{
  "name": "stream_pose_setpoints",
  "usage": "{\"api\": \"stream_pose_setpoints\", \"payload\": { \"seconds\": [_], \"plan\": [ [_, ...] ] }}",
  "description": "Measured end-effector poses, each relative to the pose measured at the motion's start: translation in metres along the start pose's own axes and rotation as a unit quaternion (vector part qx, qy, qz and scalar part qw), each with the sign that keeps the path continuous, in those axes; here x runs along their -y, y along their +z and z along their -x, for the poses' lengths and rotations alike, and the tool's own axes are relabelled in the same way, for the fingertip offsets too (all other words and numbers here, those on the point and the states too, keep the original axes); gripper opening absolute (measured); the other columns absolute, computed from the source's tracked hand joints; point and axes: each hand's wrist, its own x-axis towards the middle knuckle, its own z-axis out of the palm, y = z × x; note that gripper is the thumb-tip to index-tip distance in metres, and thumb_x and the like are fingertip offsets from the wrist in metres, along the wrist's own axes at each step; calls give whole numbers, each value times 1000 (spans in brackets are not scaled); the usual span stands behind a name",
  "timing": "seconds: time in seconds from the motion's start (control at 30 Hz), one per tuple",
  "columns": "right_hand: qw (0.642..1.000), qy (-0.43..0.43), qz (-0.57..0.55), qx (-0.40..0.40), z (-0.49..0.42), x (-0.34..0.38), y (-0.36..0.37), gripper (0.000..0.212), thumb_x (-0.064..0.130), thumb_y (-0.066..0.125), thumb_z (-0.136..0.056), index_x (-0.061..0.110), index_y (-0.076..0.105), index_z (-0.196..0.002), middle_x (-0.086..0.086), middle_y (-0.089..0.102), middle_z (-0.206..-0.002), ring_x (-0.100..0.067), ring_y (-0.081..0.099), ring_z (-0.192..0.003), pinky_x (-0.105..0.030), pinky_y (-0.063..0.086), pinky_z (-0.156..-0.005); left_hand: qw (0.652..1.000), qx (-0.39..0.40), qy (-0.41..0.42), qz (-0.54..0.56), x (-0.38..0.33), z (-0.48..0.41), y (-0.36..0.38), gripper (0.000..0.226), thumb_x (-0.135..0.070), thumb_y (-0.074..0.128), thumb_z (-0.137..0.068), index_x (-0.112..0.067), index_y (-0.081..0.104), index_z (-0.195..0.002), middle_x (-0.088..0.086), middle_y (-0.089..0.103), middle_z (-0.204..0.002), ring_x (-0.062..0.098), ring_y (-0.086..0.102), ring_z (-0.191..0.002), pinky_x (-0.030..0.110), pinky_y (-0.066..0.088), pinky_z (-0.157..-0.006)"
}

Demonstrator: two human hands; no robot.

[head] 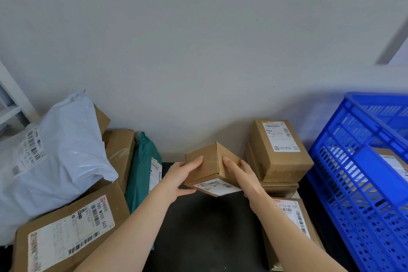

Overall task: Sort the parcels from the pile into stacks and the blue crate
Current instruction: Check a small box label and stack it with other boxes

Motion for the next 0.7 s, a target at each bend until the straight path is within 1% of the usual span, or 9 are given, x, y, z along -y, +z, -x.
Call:
{"api": "stream_pose_setpoints", "payload": {
  "seconds": [0.07,0.13,0.17,0.23,0.33,0.43,0.5,0.6,0.7],
  "plan": [
    [999,20,-1,38,2,1,-2,85,58,55,-86,22,15,-153,-7,30,-154,-30,34,-137,-47,27,-112,1000,4,9,-24,-1,2,-3,71,-52,77,-69,-20,49,-125,6,57,-120,24,59,-107,41,58,-81],
    [997,45,-10,70,2,1,-3,91,65,54,-80,28,13,-153,-6,26,-156,-32,29,-140,-53,22,-113,999,29,9,-36,-4,6,-4,66,-52,76,-70,-25,49,-125,5,58,-118,23,60,-106,41,58,-81],
    [995,55,-13,83,1,1,-2,94,69,54,-76,30,14,-153,-6,26,-156,-33,28,-141,-56,20,-113,998,45,6,-33,-6,7,-4,65,-52,75,-70,-28,50,-125,5,59,-118,23,60,-106,41,58,-81],
    [993,70,-19,98,0,0,0,91,71,52,-76,32,19,-152,-5,30,-155,-34,29,-140,-58,22,-112,998,64,1,-19,-10,9,-4,64,-51,75,-70,-31,50,-125,7,61,-119,24,61,-107,41,59,-79],
    [991,76,-37,107,-1,0,2,80,68,50,-81,30,27,-147,-6,39,-148,-32,37,-135,-54,27,-110,998,64,3,-14,-16,9,-3,63,-46,76,-73,-30,48,-127,9,60,-120,27,62,-108,44,59,-79],
    [991,72,-42,106,-3,2,5,73,65,51,-84,29,33,-145,-3,49,-130,-25,47,-115,-45,36,-102,999,50,9,-10,-18,7,-2,58,-42,76,-76,-28,48,-125,8,60,-117,26,62,-106,46,58,-81],
    [991,72,-41,100,-3,4,5,70,64,51,-84,28,36,-143,-2,51,-124,-22,47,-107,-41,39,-96,999,46,10,-3,-18,5,-1,54,-40,75,-78,-27,49,-122,8,60,-115,26,62,-104,46,58,-81],
    [992,76,-34,96,-4,6,6,71,65,51,-84,28,36,-142,-2,50,-126,-23,47,-108,-43,39,-100,999,45,13,-4,-20,6,-1,51,-41,75,-78,-27,49,-121,8,60,-115,26,62,-103,46,59,-80],
    [991,87,-36,90,-6,7,6,68,65,50,-84,28,37,-140,-5,50,-132,-28,47,-119,-47,36,-106,999,47,15,-9,-22,6,-1,50,-42,74,-79,-27,49,-120,9,61,-115,26,63,-103,46,59,-80]
  ]
}}
